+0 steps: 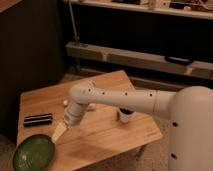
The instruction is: Drag the ceramic bowl in a circle
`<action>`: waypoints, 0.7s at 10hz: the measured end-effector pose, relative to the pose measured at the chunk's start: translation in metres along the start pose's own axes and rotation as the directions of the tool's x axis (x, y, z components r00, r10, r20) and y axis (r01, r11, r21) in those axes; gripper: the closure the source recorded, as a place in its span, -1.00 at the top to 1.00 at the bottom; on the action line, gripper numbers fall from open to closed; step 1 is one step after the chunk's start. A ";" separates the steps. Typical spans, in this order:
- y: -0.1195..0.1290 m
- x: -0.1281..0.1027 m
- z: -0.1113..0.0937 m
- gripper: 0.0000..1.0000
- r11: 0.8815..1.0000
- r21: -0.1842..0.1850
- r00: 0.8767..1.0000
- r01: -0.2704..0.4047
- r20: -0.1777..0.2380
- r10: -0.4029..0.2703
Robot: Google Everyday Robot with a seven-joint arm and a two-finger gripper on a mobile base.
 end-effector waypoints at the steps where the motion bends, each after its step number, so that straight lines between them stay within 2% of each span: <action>1: 0.000 0.000 0.000 0.60 1.000 0.000 1.000 0.000 0.000 0.000; 3: 0.000 0.000 0.001 0.60 1.000 0.008 1.000 0.003 -0.011 -0.003; 4: -0.003 0.001 0.000 0.60 0.999 0.030 0.999 0.027 -0.040 -0.026; 5: -0.008 0.006 -0.002 0.60 0.994 0.070 0.990 0.079 -0.119 -0.070; 6: -0.015 0.015 -0.005 0.60 0.985 0.110 0.964 0.136 -0.242 -0.106; 7: -0.020 0.025 -0.005 0.60 0.976 0.137 0.942 0.170 -0.315 -0.120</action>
